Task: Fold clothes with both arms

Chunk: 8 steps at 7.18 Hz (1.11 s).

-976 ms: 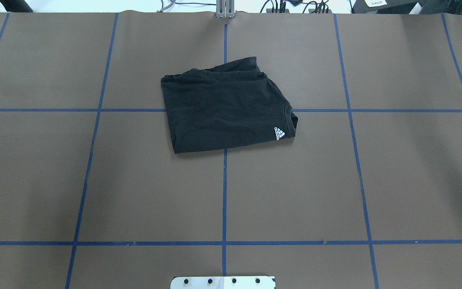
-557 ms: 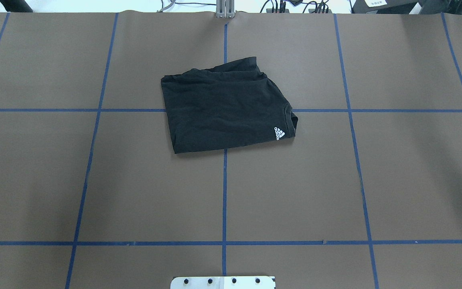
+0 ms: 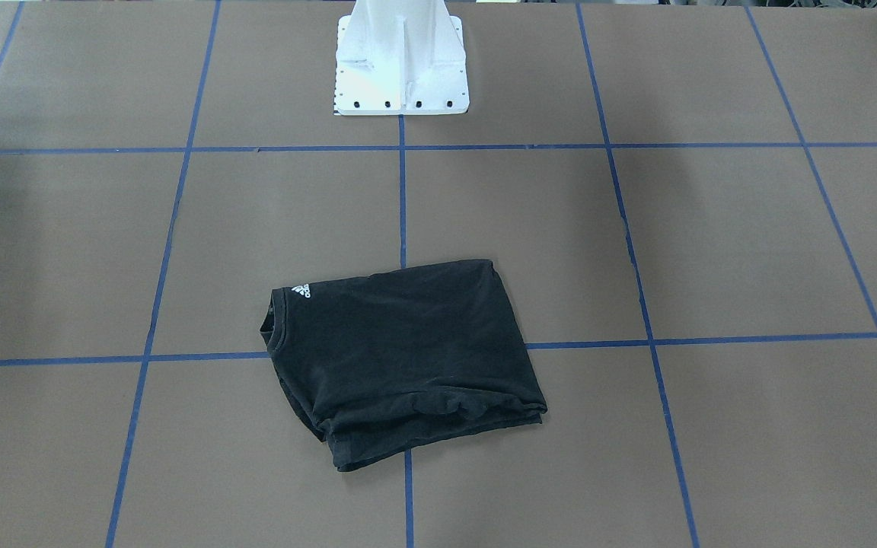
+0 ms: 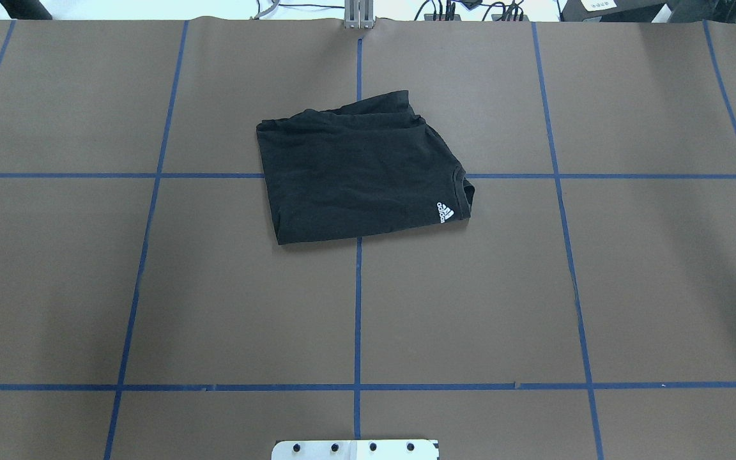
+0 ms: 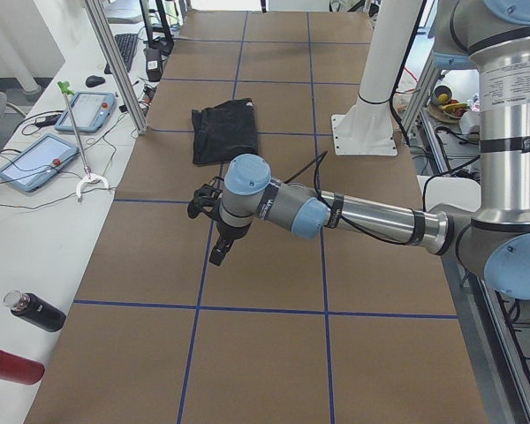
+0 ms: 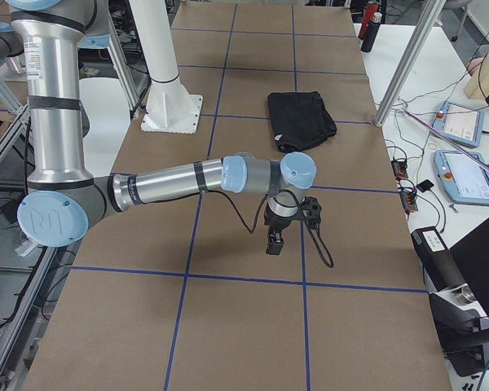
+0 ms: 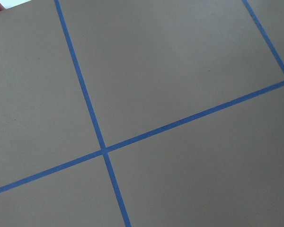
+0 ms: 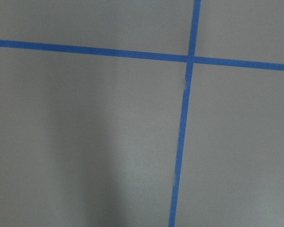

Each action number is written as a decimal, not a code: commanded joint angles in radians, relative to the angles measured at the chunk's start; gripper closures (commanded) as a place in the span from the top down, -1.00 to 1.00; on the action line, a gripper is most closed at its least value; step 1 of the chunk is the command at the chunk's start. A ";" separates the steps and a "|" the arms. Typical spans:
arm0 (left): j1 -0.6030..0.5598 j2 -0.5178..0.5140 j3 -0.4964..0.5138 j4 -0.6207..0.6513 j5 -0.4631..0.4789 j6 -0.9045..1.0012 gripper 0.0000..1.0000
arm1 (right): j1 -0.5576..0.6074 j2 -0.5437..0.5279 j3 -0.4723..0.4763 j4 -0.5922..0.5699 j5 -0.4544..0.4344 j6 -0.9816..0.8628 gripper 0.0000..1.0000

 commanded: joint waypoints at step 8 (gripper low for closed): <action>0.000 0.001 0.000 -0.001 0.001 0.000 1.00 | 0.001 0.004 0.013 0.001 0.006 -0.001 1.00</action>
